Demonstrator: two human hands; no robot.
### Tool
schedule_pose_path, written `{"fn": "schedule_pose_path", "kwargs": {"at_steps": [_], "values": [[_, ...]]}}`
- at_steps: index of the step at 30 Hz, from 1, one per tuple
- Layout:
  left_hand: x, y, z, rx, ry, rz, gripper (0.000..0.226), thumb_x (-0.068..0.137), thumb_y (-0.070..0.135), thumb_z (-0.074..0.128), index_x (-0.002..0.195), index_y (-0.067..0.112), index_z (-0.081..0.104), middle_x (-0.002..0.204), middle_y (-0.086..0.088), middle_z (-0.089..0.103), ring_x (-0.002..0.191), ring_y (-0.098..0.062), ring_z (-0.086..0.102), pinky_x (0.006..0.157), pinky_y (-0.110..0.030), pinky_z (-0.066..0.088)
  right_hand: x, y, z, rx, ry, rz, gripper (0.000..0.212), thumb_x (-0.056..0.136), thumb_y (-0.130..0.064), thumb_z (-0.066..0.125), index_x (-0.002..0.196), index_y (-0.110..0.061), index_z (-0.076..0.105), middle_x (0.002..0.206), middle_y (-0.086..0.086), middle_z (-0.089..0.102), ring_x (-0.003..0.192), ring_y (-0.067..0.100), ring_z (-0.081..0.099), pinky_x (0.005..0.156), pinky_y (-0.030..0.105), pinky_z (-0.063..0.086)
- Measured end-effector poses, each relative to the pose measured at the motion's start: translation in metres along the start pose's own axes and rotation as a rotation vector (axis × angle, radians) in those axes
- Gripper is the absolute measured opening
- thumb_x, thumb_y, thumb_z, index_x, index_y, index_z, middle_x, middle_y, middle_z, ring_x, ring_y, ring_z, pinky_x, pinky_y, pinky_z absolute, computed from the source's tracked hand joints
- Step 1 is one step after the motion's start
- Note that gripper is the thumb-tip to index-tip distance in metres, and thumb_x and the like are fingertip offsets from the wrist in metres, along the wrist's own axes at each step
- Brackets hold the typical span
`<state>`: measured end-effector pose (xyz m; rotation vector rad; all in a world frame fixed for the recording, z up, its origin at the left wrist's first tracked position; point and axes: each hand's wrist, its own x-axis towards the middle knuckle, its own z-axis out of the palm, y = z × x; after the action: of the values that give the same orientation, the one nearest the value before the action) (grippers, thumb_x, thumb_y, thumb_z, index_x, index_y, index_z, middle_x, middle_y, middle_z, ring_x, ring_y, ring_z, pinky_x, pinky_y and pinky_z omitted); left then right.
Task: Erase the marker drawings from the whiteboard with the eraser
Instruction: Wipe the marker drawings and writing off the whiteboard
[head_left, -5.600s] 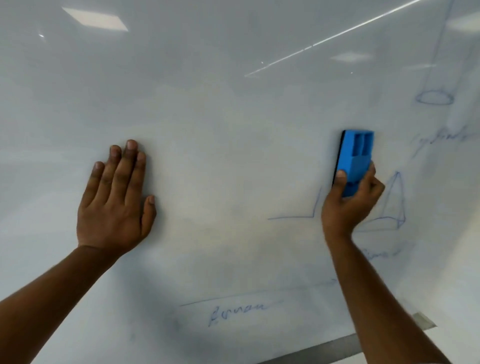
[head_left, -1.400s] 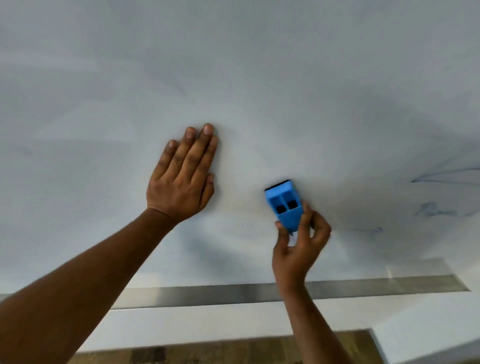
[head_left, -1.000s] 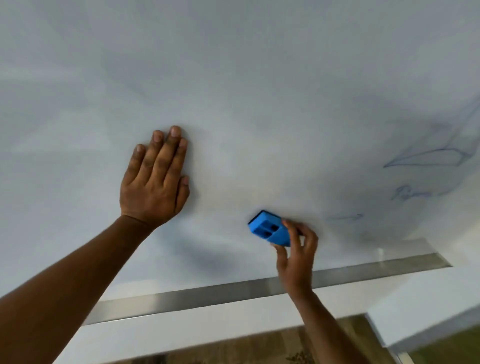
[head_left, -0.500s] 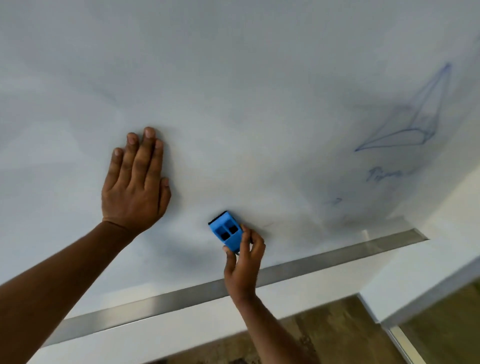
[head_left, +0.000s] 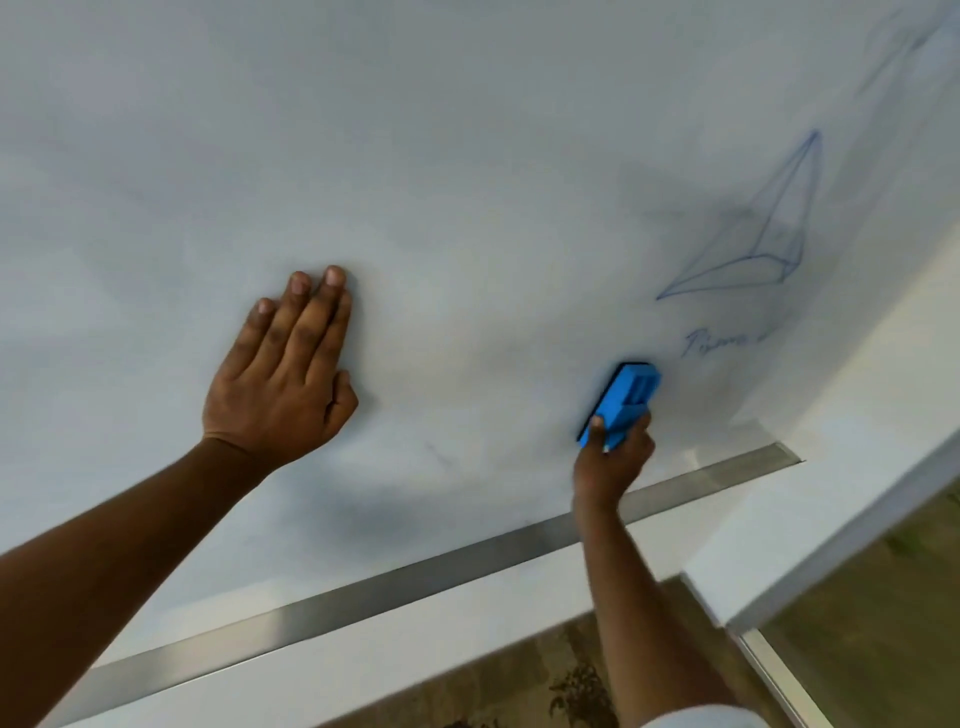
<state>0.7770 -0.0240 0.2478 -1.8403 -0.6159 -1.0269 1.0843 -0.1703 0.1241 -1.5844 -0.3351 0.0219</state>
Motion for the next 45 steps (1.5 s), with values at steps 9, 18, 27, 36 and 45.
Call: {"fn": "schedule_pose_path", "kwargs": {"at_steps": [9, 18, 27, 36, 45], "values": [[-0.002, -0.009, -0.002, 0.000, -0.013, 0.068, 0.075, 0.101, 0.032, 0.051, 0.168, 0.001, 0.033, 0.180, -0.011, 0.019, 0.168, -0.026, 0.018, 0.137, -0.041, 0.015, -0.119, 0.001, 0.036, 0.056, -0.281, -0.330, 0.056, 0.094, -0.008, 0.071, 0.145, 0.003, 0.050, 0.132, 0.022, 0.050, 0.129, 0.028, 0.055, 0.107, 0.036, 0.050], [-0.007, -0.004, 0.007, 0.074, -0.001, 0.077, 0.077, 0.098, 0.031, 0.047, 0.167, 0.000, 0.034, 0.180, -0.014, 0.020, 0.167, -0.030, 0.020, 0.138, -0.042, 0.013, -0.027, 0.011, 0.017, 0.088, -0.008, 0.013, 0.072, 0.100, -0.023, 0.066, 0.157, 0.002, 0.031, 0.132, 0.033, 0.045, 0.125, 0.041, 0.052, 0.109, 0.049, 0.046], [-0.004, -0.011, -0.006, -0.119, -0.082, 0.102, 0.074, 0.103, 0.022, 0.052, 0.170, 0.003, 0.026, 0.181, -0.010, 0.015, 0.168, -0.027, 0.017, 0.138, -0.041, 0.012, -0.219, -0.013, 0.073, 0.032, -0.345, -0.268, 0.056, 0.093, -0.009, 0.072, 0.144, 0.004, 0.052, 0.131, 0.020, 0.052, 0.125, 0.026, 0.061, 0.102, 0.021, 0.052], [-0.055, -0.172, -0.066, -0.084, -0.112, 0.016, 0.072, 0.110, 0.034, 0.047, 0.173, 0.010, 0.020, 0.182, -0.002, 0.006, 0.169, -0.021, 0.009, 0.138, -0.039, 0.010, -0.130, -0.021, 0.056, -0.220, -0.088, -0.227, 0.071, 0.101, -0.008, 0.061, 0.160, 0.004, 0.022, 0.145, 0.030, 0.039, 0.136, 0.043, 0.047, 0.111, 0.047, 0.047], [-0.139, -0.288, -0.090, -0.093, -0.077, 0.033, 0.073, 0.110, 0.032, 0.051, 0.171, 0.005, 0.024, 0.180, -0.008, 0.014, 0.169, -0.023, 0.012, 0.137, -0.040, 0.013, -0.314, -0.058, 0.155, 0.027, 0.056, -0.186, 0.052, 0.106, -0.018, 0.056, 0.148, 0.009, 0.043, 0.133, 0.029, 0.050, 0.117, 0.039, 0.059, 0.088, 0.022, 0.045]]}}
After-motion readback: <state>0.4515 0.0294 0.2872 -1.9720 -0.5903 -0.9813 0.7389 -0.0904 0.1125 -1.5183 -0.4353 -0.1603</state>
